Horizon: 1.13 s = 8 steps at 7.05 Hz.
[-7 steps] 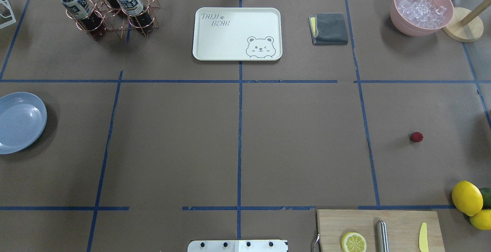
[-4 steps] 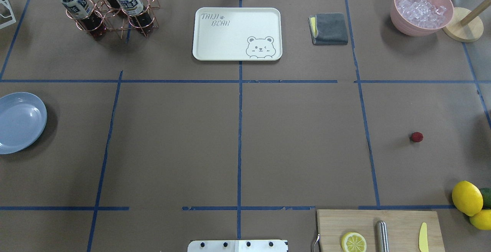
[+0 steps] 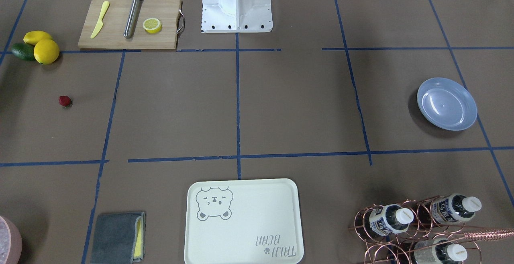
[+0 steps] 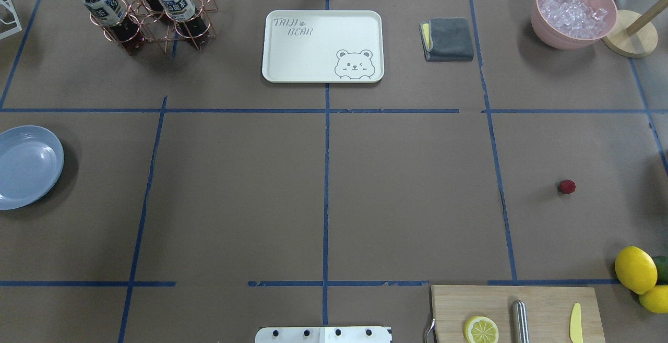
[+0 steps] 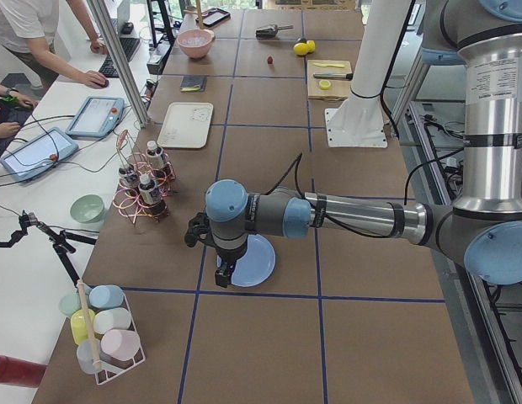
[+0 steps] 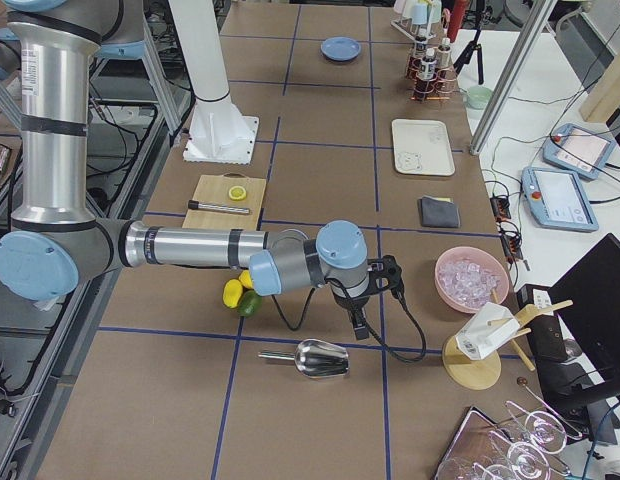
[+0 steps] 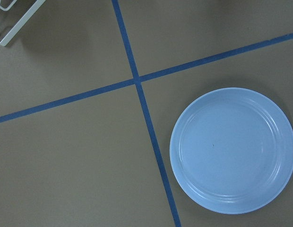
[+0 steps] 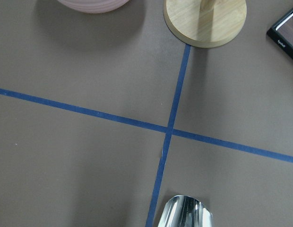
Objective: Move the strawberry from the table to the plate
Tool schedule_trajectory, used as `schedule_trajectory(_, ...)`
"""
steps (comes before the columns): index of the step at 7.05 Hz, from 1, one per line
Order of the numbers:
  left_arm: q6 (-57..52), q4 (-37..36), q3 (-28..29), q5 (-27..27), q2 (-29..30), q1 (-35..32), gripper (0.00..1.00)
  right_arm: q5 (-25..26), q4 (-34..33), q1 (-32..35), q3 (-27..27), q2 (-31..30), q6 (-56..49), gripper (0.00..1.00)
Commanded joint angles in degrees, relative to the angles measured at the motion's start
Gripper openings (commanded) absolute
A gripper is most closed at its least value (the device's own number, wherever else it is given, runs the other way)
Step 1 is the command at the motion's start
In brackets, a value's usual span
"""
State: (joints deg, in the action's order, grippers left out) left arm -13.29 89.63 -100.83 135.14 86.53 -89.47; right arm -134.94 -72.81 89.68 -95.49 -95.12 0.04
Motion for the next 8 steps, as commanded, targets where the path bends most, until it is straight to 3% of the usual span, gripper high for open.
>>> schedule_trajectory(1, 0.28, 5.76, 1.85, 0.12, 5.46, 0.08, 1.00, -1.02, 1.09, -0.03, 0.30, 0.38, 3.72, 1.00)
schedule_trajectory(5, 0.28, 27.90, 7.38, 0.56, 2.53, 0.17, 1.00, -2.16, 1.18, -0.03, 0.57, -0.06, 3.91, 1.00)
schedule_trajectory(7, 0.63, 30.69, 11.68, 0.48, -0.39, 2.45, 1.00, -2.34, 1.27, -0.03, 0.48, -0.15, 3.39, 1.00)
schedule_trajectory(8, 6.64, 32.87, 14.58, 0.04, -0.39, 5.59, 1.00, -2.34, 1.27, -0.03, 0.56, -0.15, 3.65, 1.00)
